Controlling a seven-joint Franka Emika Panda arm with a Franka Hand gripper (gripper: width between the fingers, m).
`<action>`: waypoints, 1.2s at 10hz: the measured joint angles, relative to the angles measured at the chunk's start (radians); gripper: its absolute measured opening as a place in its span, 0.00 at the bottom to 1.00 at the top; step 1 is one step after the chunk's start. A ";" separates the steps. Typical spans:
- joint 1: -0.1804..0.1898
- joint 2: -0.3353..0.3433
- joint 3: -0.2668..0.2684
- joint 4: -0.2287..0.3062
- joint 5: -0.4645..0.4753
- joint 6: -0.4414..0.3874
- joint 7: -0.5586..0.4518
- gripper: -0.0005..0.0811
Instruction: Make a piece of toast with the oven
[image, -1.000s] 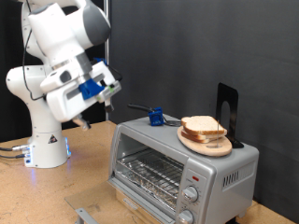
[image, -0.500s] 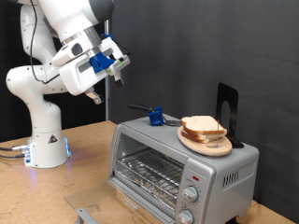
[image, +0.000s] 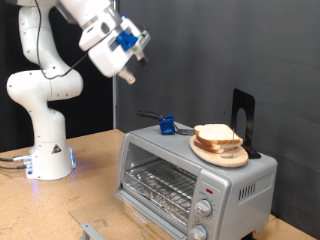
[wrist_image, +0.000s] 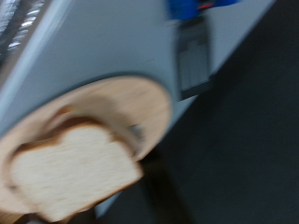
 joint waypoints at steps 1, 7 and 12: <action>0.002 -0.007 0.027 0.023 -0.015 -0.041 0.054 1.00; 0.002 -0.058 0.183 0.022 -0.181 -0.058 0.134 1.00; 0.000 -0.069 0.213 -0.025 -0.181 -0.036 0.146 1.00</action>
